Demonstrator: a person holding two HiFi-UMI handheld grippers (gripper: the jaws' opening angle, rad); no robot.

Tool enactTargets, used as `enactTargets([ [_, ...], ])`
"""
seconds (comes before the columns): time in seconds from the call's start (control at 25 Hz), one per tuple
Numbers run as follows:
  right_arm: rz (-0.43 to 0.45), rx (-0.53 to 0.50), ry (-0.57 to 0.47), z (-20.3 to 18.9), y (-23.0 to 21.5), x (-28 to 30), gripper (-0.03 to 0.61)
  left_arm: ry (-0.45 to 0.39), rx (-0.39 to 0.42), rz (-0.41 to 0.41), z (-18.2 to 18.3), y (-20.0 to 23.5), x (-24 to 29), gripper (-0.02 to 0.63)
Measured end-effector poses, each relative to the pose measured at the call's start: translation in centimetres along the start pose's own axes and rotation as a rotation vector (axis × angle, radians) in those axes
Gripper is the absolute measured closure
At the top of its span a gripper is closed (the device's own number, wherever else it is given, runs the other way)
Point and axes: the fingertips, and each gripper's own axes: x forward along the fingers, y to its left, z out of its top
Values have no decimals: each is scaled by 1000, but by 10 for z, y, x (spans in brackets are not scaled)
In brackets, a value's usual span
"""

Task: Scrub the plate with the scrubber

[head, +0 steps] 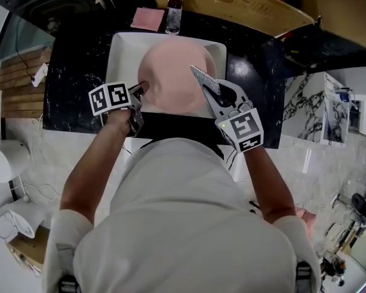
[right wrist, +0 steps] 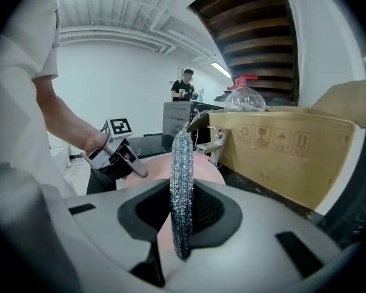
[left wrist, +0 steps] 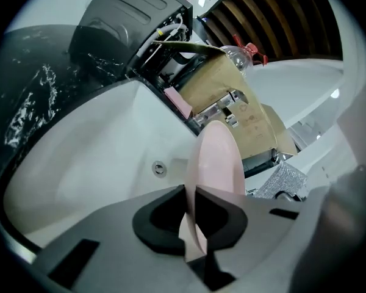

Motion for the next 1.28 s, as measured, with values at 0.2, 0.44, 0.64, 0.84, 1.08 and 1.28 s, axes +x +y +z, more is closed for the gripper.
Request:
enactTargets([
  [0.2, 14, -44, 11, 2, 3, 5, 500, 26, -29, -28, -17, -9, -1, 597],
  [0.44, -32, -93, 51, -4, -8, 6, 500, 36, -3, -30, -24, -20, -5, 594],
  [0.64, -142, -221, 148, -15, -30, 14, 500, 27, 43, -9, -21, -31, -4, 591],
  [0.84, -198, -383, 220, -15, -39, 30, 500, 35, 75, -12, -20, -45, 0, 588],
  [1.08, -252, -569, 262, -11, -46, 48, 500, 47, 100, -34, -21, -57, 3, 581],
  [1.28, -280, -661, 295, -14, -45, 52, 500, 38, 112, -73, -20, -65, 1, 574],
])
